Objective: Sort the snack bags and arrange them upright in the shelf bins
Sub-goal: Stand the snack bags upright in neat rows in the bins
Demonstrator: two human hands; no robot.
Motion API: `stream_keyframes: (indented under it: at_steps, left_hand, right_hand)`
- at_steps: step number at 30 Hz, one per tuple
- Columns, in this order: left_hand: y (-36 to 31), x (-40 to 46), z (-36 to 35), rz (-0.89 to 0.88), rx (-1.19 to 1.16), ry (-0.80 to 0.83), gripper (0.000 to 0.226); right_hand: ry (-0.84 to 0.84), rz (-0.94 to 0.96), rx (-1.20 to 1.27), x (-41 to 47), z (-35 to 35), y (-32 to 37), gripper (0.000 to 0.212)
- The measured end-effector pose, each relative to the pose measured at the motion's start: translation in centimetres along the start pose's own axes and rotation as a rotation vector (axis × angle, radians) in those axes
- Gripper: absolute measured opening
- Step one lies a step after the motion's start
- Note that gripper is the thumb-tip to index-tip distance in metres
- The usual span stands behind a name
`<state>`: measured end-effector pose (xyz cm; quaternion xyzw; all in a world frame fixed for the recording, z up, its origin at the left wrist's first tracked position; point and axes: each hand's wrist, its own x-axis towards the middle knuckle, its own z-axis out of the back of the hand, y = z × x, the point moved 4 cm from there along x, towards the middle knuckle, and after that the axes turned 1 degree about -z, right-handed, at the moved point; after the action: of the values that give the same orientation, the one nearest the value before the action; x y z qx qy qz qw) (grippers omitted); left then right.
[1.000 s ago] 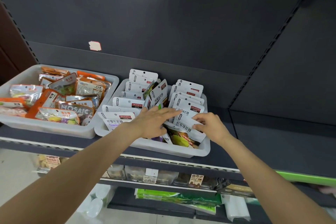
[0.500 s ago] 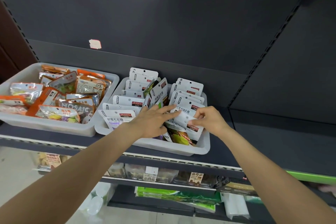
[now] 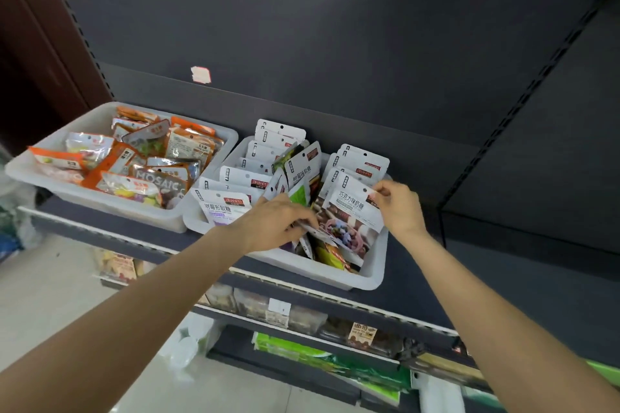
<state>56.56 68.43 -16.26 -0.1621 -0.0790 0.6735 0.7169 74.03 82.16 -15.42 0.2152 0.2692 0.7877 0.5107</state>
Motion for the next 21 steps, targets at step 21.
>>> stream_keyframes:
  at_steps: [21]
  left_hand:
    - [-4.4,3.4,1.8,-0.041,-0.231,-0.227,0.013]
  right_hand:
    - [0.135,-0.004,0.105,-3.8,0.2,1.9,0.021]
